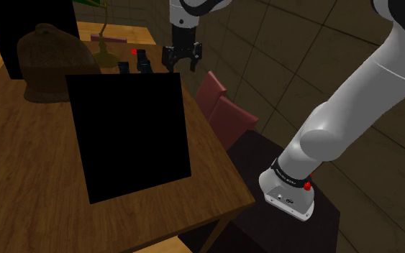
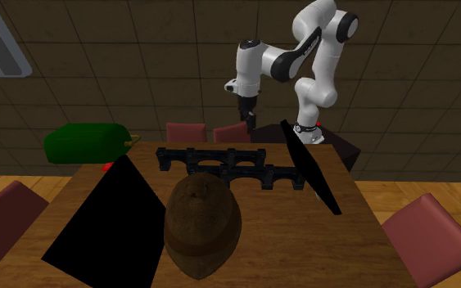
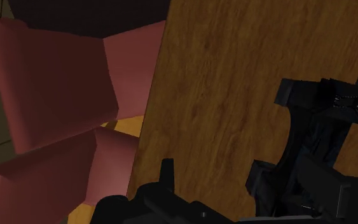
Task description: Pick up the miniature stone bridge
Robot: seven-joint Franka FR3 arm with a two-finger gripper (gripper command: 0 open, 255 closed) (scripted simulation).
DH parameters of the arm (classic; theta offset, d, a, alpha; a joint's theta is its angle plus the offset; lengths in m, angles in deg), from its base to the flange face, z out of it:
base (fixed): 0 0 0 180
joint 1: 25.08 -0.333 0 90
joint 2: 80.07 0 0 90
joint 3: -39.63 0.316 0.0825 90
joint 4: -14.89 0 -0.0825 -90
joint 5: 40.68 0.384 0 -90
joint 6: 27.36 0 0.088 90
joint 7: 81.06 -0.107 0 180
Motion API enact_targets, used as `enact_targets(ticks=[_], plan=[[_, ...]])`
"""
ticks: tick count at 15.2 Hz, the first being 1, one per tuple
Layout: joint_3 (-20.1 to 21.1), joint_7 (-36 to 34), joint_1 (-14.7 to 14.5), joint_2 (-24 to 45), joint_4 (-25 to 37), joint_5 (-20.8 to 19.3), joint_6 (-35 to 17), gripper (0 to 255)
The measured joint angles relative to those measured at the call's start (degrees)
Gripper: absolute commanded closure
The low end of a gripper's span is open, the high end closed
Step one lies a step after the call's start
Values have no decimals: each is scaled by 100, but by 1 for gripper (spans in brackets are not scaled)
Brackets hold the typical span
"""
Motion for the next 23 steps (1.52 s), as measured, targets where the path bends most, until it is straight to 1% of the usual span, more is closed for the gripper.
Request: enact_targets(ticks=[2, 3, 5, 8, 12, 15, 21, 22, 23], plan=[[63, -356, -13, 452, 365, -90, -130, 0], [76, -509, -15, 665, 633, -138, -95, 0], [64, -768, -9, 1041, 947, -235, -208, 0], [47, -1207, -62, 1702, 1607, -399, -279, 0], [-44, -1696, -162, 2619, 2712, -589, -187, 0], [-82, -1809, -184, 2856, 2859, -639, -301, 0], [-104, -1855, -181, 2978, 2616, -679, -666, 0], [-104, -1861, -184, 2985, 2607, -682, -683, 255], [-103, -1865, -186, 2989, 2603, -683, -691, 255]])
